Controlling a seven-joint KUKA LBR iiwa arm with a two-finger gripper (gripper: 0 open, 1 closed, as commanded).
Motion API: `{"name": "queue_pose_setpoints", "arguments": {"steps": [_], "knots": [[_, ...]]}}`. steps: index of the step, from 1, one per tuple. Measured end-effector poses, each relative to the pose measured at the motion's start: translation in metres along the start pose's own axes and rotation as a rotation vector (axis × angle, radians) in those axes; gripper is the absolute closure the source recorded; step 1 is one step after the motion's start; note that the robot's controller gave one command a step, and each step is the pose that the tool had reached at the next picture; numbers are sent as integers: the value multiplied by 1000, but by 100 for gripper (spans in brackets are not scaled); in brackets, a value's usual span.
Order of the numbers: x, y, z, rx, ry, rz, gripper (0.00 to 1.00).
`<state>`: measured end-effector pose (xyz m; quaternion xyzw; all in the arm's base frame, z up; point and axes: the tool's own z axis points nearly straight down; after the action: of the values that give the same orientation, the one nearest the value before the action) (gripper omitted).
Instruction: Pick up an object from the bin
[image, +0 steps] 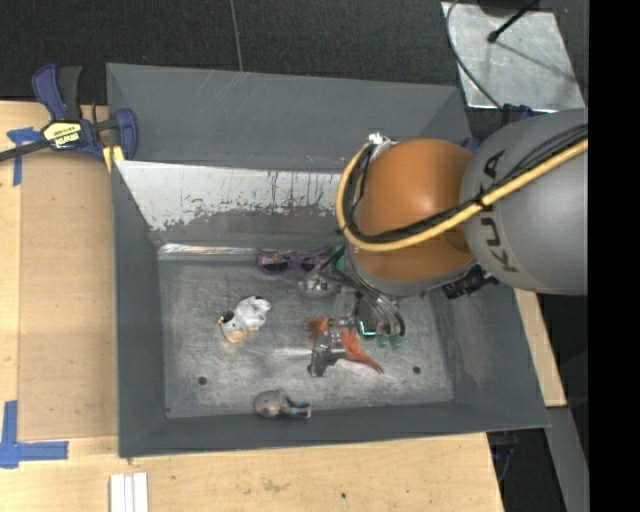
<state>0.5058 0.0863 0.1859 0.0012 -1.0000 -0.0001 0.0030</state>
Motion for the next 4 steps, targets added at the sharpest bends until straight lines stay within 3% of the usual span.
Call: {"name": "queue_pose_setpoints", "arguments": {"steps": [1, 2, 3, 4], "knots": [[-2, 0, -4, -1, -8, 2, 0], [-15, -8, 22, -1, -14, -84, 0], [-45, 3, 54, 2, -11, -297, 0], [-77, 17, 65, 1, -9, -398, 0]]}}
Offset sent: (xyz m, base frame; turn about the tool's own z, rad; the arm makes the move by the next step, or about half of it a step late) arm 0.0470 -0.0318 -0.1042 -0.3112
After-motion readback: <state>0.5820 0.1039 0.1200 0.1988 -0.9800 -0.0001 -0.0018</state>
